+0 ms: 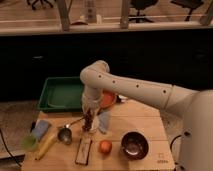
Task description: Place grapes in paper cup
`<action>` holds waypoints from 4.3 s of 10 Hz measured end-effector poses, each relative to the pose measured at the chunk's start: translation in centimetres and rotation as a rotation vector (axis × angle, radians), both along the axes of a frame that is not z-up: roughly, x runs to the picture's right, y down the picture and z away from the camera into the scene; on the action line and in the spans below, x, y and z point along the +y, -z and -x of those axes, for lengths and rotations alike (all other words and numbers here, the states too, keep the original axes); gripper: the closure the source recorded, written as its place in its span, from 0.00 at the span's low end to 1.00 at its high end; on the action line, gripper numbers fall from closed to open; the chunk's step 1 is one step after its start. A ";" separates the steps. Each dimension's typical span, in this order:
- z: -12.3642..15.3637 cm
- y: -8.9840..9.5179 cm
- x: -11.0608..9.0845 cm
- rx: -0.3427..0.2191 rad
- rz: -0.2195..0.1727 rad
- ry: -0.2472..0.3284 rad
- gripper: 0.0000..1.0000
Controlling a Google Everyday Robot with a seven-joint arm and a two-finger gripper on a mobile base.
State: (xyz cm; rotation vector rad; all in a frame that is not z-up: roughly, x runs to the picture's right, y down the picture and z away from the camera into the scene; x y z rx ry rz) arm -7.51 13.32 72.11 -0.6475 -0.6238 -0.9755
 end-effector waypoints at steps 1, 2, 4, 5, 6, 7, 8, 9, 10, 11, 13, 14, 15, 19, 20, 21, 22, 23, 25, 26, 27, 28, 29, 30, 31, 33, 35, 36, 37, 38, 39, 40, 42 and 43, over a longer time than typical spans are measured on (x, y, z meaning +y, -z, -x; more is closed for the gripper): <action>0.0 0.0 0.1 0.000 0.005 0.000 0.83; 0.0 -0.1 0.2 0.002 0.010 -0.002 0.70; -0.1 -0.2 0.3 0.007 0.016 -0.007 0.52; -0.1 -0.2 0.3 0.012 0.018 -0.008 0.43; -0.1 -0.3 0.4 0.017 0.021 -0.008 0.32; -0.1 -0.3 0.4 0.021 0.022 -0.007 0.24; 0.0 -0.3 0.5 0.024 0.024 -0.006 0.20; 0.1 -0.3 0.5 0.026 0.026 -0.005 0.20; 0.1 -0.4 0.5 0.030 0.028 -0.004 0.20; 0.0 -0.4 0.6 0.033 0.029 -0.004 0.20; 0.1 -0.5 0.6 0.036 0.031 -0.004 0.20; 0.1 -0.5 0.5 0.036 0.031 -0.004 0.20; 0.1 -0.5 0.5 0.036 0.032 -0.003 0.20; 0.1 -0.5 0.3 0.037 0.032 -0.002 0.20; 0.0 -0.5 0.3 0.037 0.032 -0.001 0.20; -0.1 -0.4 0.3 0.033 0.031 -0.001 0.20; -0.4 -0.5 0.0 0.024 0.027 -0.003 0.20; -0.2 -0.5 -0.1 0.012 0.024 -0.001 0.20; -0.3 -0.5 -0.4 0.002 0.021 -0.003 0.20; -0.3 -0.5 -0.4 0.002 0.021 -0.003 0.20; -0.2 -0.5 -0.4 0.001 0.021 -0.002 0.20; -0.1 -0.5 -0.4 0.000 0.021 -0.001 0.20; -0.2 -0.5 -0.4 0.001 0.021 -0.002 0.20; -0.2 -0.5 -0.4 0.001 0.021 -0.002 0.20; -0.1 -0.5 -0.4 0.000 0.021 -0.002 0.20; -0.1 -0.5 -0.3 0.000 0.022 -0.002 0.20; -0.1 -0.6 -0.3 -0.001 0.022 -0.002 0.20; -0.1 -0.6 -0.3 0.000 0.022 -0.002 0.20; -0.1 -0.6 -0.3 0.000 0.022 -0.002 0.20; -0.1 -0.6 -0.3 0.000 0.022 -0.002 0.20; -0.1 -0.6 -0.3 0.000 0.022 -0.002 0.20; -0.1 -0.6 -0.3 0.000 0.022 -0.002 0.20; -0.1 -0.6 -0.3 0.000 0.022 -0.002 0.20; -0.1 -0.6 -0.3 0.000 0.022 -0.002 0.20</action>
